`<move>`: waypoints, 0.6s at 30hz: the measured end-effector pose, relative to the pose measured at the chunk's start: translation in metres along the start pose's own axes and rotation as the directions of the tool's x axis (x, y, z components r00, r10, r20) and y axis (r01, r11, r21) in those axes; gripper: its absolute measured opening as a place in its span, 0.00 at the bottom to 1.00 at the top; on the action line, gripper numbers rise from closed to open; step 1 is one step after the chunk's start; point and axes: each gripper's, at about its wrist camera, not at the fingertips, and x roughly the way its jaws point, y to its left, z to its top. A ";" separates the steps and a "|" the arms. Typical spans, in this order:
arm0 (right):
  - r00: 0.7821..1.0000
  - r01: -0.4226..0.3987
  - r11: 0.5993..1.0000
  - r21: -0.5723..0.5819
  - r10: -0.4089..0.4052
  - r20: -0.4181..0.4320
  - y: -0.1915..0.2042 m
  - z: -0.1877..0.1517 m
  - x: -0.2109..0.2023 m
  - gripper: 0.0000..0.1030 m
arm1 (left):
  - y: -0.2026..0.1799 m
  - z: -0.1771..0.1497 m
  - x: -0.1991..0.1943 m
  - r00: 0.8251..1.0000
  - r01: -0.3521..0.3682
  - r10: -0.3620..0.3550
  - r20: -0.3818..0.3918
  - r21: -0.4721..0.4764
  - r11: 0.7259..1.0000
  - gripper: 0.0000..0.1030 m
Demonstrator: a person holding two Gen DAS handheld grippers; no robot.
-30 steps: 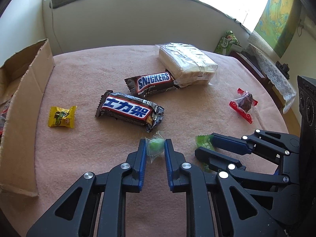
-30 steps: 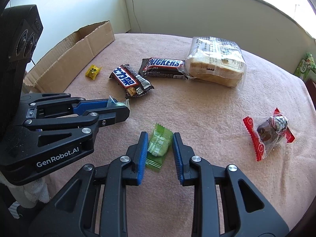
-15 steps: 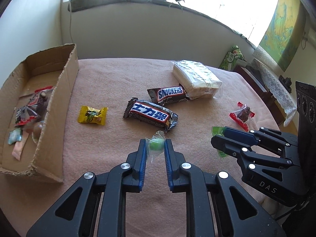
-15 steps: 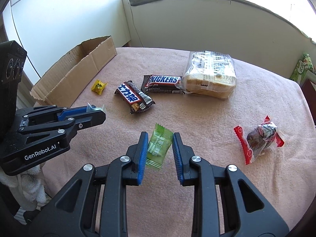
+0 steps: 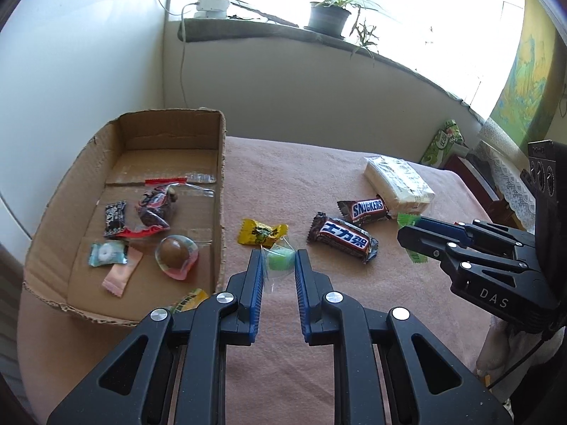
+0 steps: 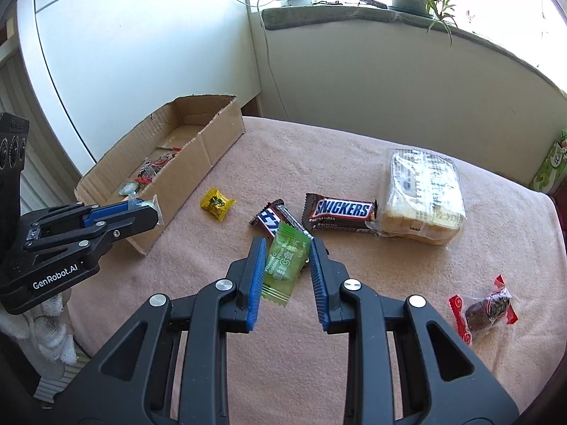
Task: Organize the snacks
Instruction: 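Carry the green packet and green candy into the box while opening both tools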
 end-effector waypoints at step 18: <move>0.993 -0.115 0.989 -0.091 0.117 0.023 0.067 0.073 0.045 0.25 | 0.065 0.012 -0.019 0.992 -0.114 0.118 0.051 -0.076 0.991 0.15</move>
